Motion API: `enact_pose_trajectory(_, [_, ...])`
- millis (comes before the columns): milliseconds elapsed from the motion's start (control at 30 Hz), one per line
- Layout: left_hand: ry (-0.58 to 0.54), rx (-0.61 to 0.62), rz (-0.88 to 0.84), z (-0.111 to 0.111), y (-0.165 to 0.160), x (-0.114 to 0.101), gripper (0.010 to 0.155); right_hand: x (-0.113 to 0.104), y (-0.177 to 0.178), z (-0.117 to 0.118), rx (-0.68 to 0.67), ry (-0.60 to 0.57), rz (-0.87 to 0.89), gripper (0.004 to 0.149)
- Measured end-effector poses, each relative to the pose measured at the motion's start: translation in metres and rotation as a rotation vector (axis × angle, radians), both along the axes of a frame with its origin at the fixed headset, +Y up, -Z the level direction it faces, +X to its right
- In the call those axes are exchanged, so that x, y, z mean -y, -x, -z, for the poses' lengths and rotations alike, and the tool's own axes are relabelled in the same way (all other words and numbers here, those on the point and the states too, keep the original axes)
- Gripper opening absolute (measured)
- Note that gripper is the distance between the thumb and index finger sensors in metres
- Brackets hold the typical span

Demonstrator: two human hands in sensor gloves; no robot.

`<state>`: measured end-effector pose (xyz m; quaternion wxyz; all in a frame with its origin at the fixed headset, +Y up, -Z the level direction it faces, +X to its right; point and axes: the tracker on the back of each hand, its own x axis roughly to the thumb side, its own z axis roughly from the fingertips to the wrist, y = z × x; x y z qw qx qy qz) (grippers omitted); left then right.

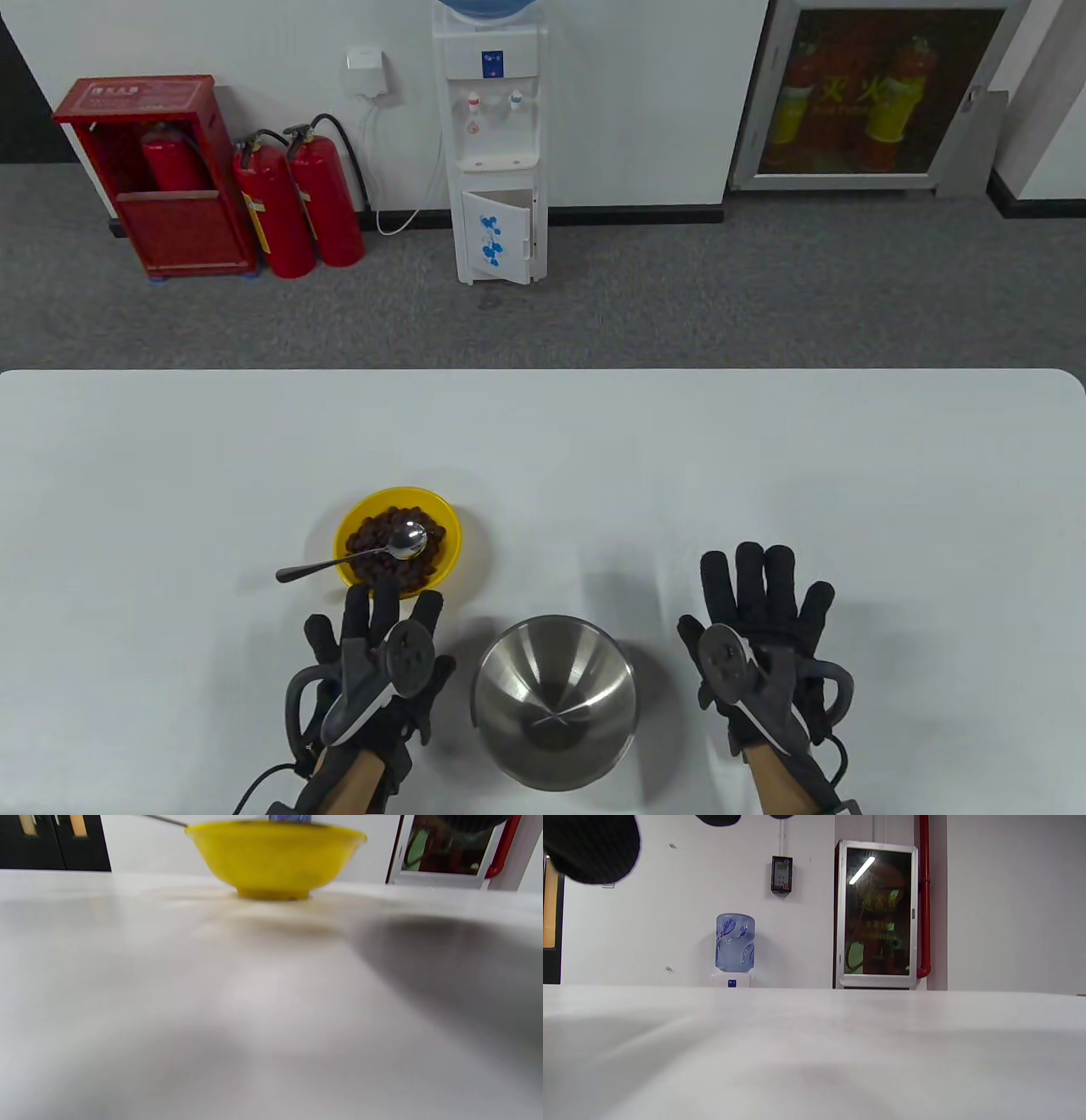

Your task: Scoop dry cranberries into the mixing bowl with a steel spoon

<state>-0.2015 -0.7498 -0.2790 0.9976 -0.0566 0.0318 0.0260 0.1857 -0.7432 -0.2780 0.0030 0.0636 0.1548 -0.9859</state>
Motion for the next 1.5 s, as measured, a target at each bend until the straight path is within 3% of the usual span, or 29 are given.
enact_pose_trajectory(167, [-0.146,-0.170,-0.080,0.028,0.042,-0.016,0.070,0.005,0.002,0.003,-0.052,0.027,0.071,0.079])
enact_pose_trajectory(267, [-0.121,-0.265,-0.062,0.043,0.072,-0.013,0.065,0.005,0.002,0.004,-0.057,0.033,0.089,0.079])
enact_pose_trajectory(467, [-0.097,-0.342,-0.166,0.044,0.108,-0.002,0.063,0.005,-0.002,0.006,-0.054,0.037,0.134,0.080])
enact_pose_trajectory(967, [-0.113,-0.352,-0.112,0.047,0.104,0.000,0.059,0.005,0.000,0.005,-0.069,0.071,0.131,0.080])
enact_pose_trajectory(1400, [-0.124,-0.334,-0.120,0.051,0.094,-0.005,0.040,0.005,0.000,0.005,-0.068,0.087,0.151,0.079])
enact_pose_trajectory(1500, [-0.079,-0.286,-0.136,0.051,0.091,-0.005,0.039,0.005,0.000,0.005,-0.071,0.102,0.155,0.079])
